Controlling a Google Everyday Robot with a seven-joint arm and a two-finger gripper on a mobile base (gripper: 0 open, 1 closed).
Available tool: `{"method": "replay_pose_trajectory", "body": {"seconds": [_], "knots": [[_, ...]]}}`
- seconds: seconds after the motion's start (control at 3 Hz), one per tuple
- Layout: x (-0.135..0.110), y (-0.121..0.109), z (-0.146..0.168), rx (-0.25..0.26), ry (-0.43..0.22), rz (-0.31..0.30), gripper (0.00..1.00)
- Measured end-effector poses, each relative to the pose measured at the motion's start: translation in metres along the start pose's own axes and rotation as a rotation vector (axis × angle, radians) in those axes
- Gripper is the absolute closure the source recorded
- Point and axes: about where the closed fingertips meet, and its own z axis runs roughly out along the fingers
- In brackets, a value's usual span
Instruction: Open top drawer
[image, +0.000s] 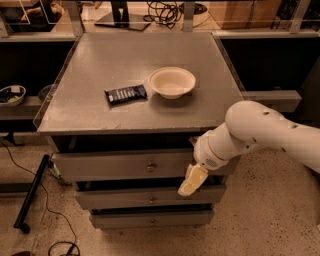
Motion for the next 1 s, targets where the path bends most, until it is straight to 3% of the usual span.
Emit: {"method": "replay_pose_trajectory", "body": {"seconds": [1.0], "knots": [[-0.001,0.004,0.018,-0.042,-0.010,-0.017,0.00]]}}
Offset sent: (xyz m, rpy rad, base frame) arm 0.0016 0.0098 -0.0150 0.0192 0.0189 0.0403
